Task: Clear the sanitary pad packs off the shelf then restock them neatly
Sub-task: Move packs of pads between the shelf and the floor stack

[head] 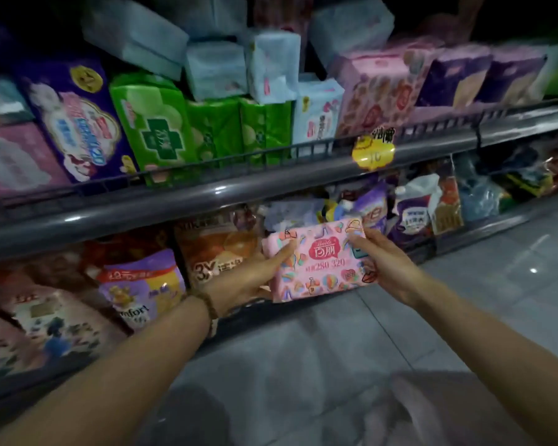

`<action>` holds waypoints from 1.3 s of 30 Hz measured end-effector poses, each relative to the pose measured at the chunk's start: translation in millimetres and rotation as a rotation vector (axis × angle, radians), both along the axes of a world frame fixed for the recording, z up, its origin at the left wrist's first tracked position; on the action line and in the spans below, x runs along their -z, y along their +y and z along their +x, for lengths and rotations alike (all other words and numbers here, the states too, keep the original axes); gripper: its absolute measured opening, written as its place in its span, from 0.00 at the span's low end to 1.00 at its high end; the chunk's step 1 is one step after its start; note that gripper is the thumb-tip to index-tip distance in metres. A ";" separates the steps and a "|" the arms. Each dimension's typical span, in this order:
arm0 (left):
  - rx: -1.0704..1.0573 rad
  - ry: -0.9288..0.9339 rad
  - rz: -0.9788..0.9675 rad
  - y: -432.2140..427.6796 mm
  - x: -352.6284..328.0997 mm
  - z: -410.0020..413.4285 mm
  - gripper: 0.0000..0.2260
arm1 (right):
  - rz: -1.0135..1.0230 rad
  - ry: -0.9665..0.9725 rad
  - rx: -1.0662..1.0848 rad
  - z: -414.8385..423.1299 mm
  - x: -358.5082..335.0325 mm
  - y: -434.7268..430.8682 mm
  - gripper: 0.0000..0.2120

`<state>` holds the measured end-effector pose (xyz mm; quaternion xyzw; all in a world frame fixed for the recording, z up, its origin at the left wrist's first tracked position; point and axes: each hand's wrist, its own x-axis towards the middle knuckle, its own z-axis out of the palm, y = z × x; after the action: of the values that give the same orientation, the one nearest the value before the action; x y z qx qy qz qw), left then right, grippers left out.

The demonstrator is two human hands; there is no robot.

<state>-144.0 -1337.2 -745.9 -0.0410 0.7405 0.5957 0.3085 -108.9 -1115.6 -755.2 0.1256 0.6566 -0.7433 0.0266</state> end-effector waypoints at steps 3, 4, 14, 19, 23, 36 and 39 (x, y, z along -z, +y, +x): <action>-0.062 -0.097 -0.013 22.2 57.7 0.2 0.20 | 0.100 -0.112 -0.044 -2.1 43.8 16.6 0.06; -0.089 -0.126 -0.020 29.8 76.2 0.5 0.24 | 0.118 -0.156 -0.049 -4.5 58.6 22.9 0.08; -0.113 -0.402 -0.110 80.7 219.6 -5.0 0.21 | 0.139 -0.454 -0.135 -28.8 199.1 65.5 0.10; -0.109 -0.487 -0.175 94.7 269.7 -18.8 0.23 | 0.133 -0.491 -0.165 -45.2 241.8 79.1 0.08; -0.104 -0.517 -0.208 104.7 292.9 -28.5 0.22 | 0.125 -0.511 -0.171 -54.5 268.1 89.1 0.07; -0.187 -0.569 -0.194 102.5 341.3 -28.9 0.16 | 0.166 -0.661 -0.160 -60.9 336.6 90.9 0.13; -0.145 -0.564 -0.261 103.1 336.7 -31.0 0.18 | 0.253 -0.655 -0.200 -64.0 340.2 92.1 0.14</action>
<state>-175.0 -1234.1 -1082.6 -0.2963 0.6910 0.4814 0.4505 -172.9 -1023.5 -1095.4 0.2945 0.7090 -0.5701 0.2924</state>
